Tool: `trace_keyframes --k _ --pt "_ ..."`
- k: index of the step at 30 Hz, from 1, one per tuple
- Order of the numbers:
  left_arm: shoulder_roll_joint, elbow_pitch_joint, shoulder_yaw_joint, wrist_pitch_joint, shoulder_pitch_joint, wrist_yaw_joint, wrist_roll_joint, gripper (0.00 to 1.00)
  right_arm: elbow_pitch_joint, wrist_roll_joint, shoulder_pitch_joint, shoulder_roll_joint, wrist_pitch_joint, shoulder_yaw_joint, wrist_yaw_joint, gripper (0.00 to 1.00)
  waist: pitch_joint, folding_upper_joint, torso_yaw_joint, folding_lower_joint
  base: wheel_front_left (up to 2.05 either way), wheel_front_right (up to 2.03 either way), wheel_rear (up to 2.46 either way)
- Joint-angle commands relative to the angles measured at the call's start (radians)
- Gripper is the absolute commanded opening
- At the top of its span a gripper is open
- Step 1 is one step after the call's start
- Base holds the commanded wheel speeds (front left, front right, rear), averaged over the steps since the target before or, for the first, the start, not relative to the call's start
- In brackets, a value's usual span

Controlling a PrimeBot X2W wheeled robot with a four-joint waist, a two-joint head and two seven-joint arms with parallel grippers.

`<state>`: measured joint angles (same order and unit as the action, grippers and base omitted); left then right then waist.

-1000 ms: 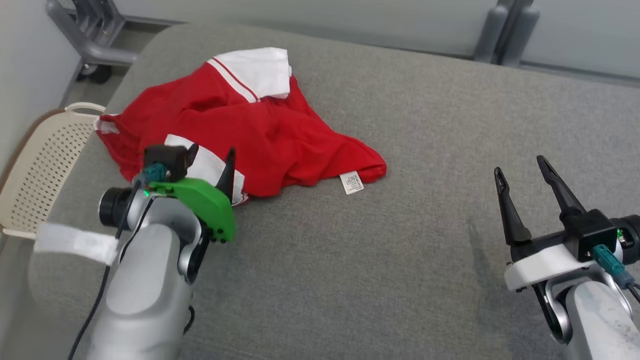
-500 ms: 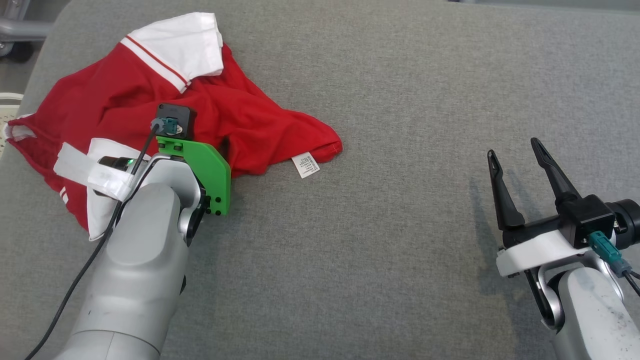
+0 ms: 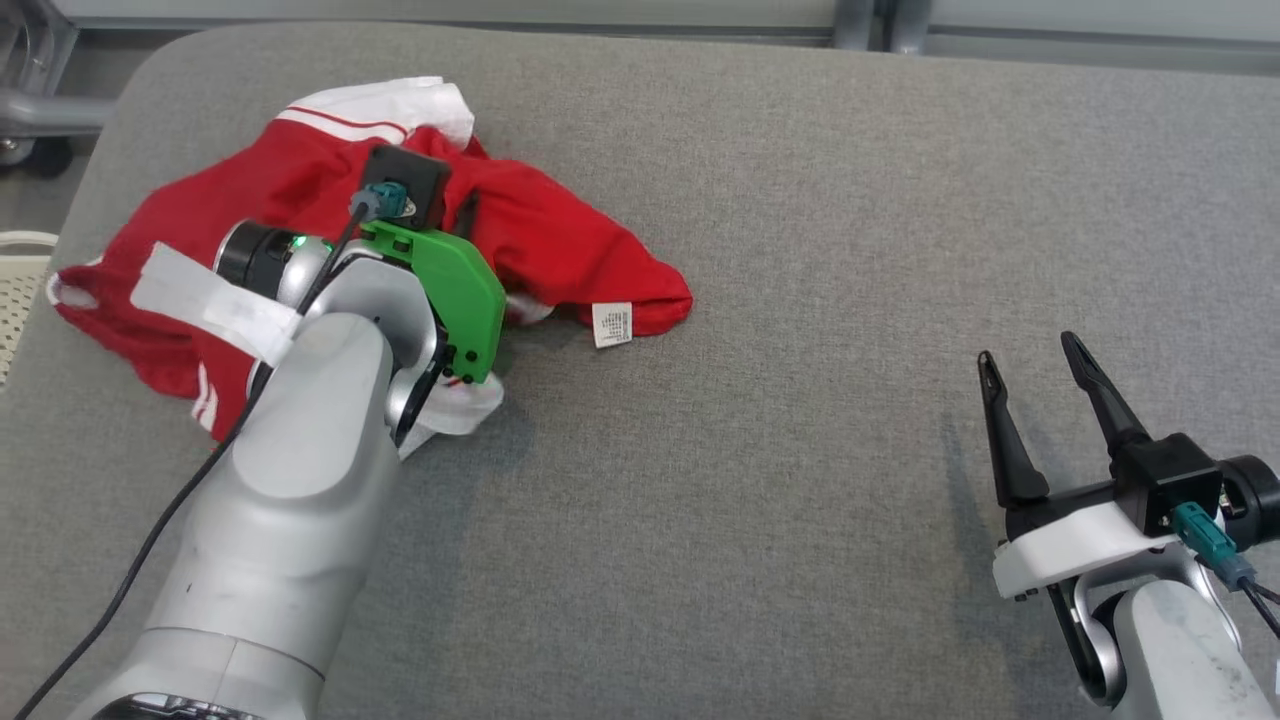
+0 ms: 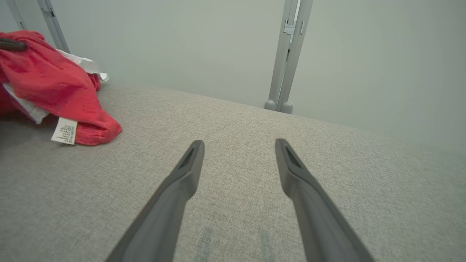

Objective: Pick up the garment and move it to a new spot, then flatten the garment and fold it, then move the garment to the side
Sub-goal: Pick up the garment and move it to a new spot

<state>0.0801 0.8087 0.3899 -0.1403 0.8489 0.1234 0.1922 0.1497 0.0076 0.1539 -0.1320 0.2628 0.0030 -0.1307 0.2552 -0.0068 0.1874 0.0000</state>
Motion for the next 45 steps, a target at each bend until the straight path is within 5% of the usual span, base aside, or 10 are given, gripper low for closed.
trace_keyframes --k 1,13,22,30,37,38,40,41,45 --pt "0.012 -0.044 0.004 -0.009 0.021 0.004 0.013 0.00 0.004 0.011 -0.018 0.006 0.003 -0.002 0.000 1.00 -0.051 0.0068 0.010 0.0000 0.00 0.00 0.00" --pt "0.038 -0.343 0.021 -0.148 0.012 0.006 0.080 0.00 0.004 0.025 -0.040 0.035 0.003 0.001 0.000 1.00 -0.101 0.0068 -0.061 0.0000 0.00 0.00 0.00" --pt "-0.016 -0.525 0.187 -0.233 -0.073 0.008 0.146 0.00 -0.002 0.033 -0.011 0.058 0.003 -0.003 0.000 1.00 -0.079 0.0068 -0.208 0.0000 0.00 0.00 0.00" --pt "-0.028 -0.512 0.360 -0.231 -0.159 -0.017 0.178 0.00 -0.010 0.039 -0.007 0.072 0.003 -0.026 0.000 1.00 -0.043 0.0068 -0.358 0.0000 0.00 0.00 0.00" --pt "-0.027 -0.497 0.481 -0.187 -0.168 -0.069 0.248 0.00 -0.014 0.042 -0.030 0.079 0.003 -0.060 0.000 1.00 -0.022 0.0068 -0.407 0.0000 0.00 0.00 0.00" --pt "-0.027 -0.488 0.489 -0.181 -0.166 -0.078 0.253 0.11 -0.015 0.042 -0.033 0.079 0.003 -0.064 0.000 1.00 -0.021 0.0068 -0.408 0.0000 0.00 0.00 0.00" --pt "-0.027 -0.477 0.497 -0.167 -0.168 -0.093 0.270 0.59 -0.019 0.042 -0.041 0.079 0.003 -0.074 0.000 1.00 -0.021 0.0068 -0.402 0.0000 0.00 0.00 0.00" --pt "-0.027 -0.474 0.499 -0.163 -0.169 -0.099 0.274 0.99 -0.020 0.040 -0.044 0.079 0.003 -0.078 0.000 1.00 -0.022 0.0068 -0.397 0.0000 0.00 0.00 0.00" --pt "-0.007 -0.520 0.463 -0.126 -0.178 -0.138 0.285 1.00 -0.020 0.033 -0.054 0.080 0.003 -0.089 0.000 1.00 -0.038 0.0068 -0.367 0.0000 0.00 0.00 0.00"
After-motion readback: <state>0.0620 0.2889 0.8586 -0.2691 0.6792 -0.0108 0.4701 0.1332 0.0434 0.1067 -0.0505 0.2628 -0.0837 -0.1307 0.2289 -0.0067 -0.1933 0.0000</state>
